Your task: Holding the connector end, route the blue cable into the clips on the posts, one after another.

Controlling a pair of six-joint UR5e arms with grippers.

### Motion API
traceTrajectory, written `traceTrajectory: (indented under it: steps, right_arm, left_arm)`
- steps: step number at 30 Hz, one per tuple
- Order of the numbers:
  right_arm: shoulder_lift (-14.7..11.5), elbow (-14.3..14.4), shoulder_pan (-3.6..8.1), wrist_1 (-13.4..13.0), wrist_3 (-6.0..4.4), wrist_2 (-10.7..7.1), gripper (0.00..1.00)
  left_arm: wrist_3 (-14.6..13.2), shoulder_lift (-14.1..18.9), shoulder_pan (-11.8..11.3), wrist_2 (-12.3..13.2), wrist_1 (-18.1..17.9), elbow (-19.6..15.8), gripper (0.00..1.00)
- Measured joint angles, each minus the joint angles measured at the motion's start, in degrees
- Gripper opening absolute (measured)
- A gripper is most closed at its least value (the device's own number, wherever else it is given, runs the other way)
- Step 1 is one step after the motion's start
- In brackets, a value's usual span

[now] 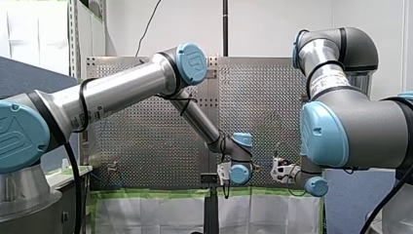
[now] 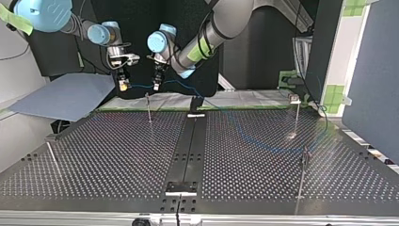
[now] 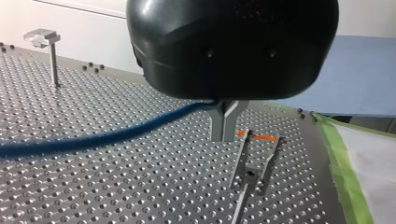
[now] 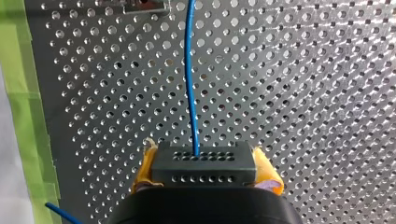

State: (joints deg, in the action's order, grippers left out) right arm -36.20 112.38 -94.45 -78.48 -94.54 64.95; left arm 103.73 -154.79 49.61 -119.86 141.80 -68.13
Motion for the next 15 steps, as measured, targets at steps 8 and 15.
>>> traceTrajectory:
  steps: [8,15]
  right_arm:
    - [0.06,-2.17,0.34,4.18,1.25,-0.85,0.0]
    - [0.06,-3.79,0.6,7.59,1.49,-1.2,0.0]
  left_arm:
    - [0.54,-3.46,0.01,0.32,1.08,3.53,0.0]
    - [0.65,-5.92,-0.36,-1.29,0.14,6.82,0.0]
